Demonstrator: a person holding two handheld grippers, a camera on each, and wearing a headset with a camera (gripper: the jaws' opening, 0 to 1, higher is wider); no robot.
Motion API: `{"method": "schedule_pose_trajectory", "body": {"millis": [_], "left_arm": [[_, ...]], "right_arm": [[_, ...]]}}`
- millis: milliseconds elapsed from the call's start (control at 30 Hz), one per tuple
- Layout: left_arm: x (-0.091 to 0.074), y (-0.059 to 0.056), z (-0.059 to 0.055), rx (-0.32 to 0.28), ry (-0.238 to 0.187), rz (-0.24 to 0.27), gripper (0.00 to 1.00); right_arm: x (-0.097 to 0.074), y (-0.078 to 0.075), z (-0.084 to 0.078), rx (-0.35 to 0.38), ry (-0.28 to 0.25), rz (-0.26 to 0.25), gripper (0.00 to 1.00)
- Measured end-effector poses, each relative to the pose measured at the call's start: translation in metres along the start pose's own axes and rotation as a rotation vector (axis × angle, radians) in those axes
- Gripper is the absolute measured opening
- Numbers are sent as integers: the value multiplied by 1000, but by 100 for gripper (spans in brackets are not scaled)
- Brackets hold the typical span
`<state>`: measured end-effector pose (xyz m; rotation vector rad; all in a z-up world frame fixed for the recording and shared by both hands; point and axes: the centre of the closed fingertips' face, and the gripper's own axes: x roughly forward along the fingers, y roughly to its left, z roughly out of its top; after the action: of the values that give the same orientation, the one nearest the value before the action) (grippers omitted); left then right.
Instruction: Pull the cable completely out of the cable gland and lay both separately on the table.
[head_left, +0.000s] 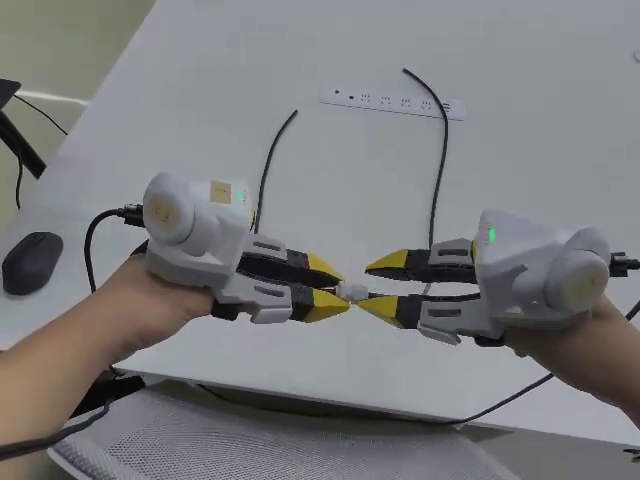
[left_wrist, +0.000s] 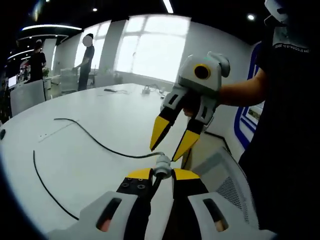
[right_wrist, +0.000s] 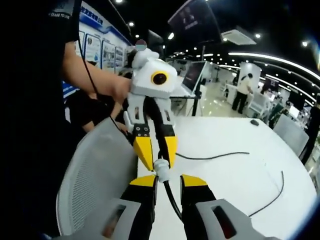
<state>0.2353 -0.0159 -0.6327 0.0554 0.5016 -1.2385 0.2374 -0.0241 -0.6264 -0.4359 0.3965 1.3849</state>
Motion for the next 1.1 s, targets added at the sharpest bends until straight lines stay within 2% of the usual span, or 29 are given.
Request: {"method": "schedule_pose_trajectory", "body": {"millis": [67, 100, 133, 167, 200, 267, 300, 367, 400, 567, 667, 1000, 1100], "left_arm": [[-1, 1, 0, -10, -5, 7, 15], [-1, 3, 0, -9, -6, 14, 15], [-2, 4, 0, -11, -5, 19, 15], [-1, 4, -1, -15, -2, 20, 15], [-1, 5, -2, -18, 1, 23, 15], [-1, 7, -2, -18, 1, 29, 15], [-1, 6, -2, -22, 1, 28, 15], [-1, 6, -1, -25, -3, 26, 15], [0, 5, -1, -26, -2, 23, 15], [0, 5, -1, -25, 5, 21, 15], [0, 5, -1, -27, 6, 23, 15], [-1, 5, -3, -22, 10, 14, 15], [-1, 4, -3, -13, 13, 11, 15]], "right_arm": [[-1, -1, -6, 17, 22, -36, 10], [-1, -5, -11, 4, 46, -74, 10], [-1, -4, -12, -7, 52, -83, 10], [0, 1, -3, 8, -3, -69, 11], [1, 5, 1, 51, -30, -56, 11], [3, 4, -8, 13, 29, -76, 12], [5, 2, -13, -59, 72, -100, 11], [9, -3, -23, -111, 132, -142, 10], [10, -3, -24, -119, 138, -151, 10], [13, 0, -17, -125, 112, -159, 8], [14, 0, -15, -153, 117, -170, 4], [14, -2, -15, -144, 119, -190, 0], [14, -2, -17, -114, 122, -196, 0]]}}
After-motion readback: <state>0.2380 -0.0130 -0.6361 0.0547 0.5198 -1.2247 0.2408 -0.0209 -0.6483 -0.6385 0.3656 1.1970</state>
